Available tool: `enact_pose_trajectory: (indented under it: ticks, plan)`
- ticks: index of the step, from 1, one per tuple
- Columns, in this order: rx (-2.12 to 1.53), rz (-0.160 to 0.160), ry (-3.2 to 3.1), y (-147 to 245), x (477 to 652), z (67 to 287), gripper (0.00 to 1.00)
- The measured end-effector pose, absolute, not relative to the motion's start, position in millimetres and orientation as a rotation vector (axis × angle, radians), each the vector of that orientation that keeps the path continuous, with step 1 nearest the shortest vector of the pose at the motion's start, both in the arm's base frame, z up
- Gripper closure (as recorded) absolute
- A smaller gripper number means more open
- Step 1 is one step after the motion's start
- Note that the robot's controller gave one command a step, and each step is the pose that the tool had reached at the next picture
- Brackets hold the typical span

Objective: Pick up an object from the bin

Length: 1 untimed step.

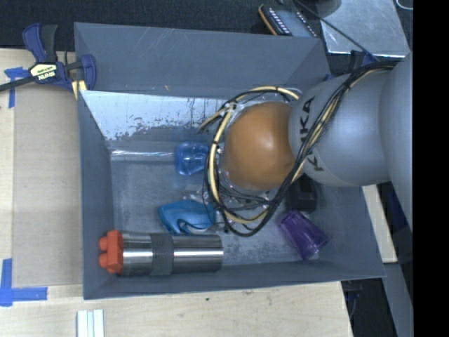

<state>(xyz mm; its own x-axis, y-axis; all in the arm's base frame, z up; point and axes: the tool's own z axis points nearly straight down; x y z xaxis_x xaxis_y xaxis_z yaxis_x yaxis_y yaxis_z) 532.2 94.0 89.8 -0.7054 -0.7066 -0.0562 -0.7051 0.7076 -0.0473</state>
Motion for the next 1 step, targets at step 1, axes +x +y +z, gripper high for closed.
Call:
enact_pose_trajectory:
  ticks: [1]
  plan:
    - [-1.321, -0.04, 2.79, 92.9, 526.3, 79.4, 1.0]
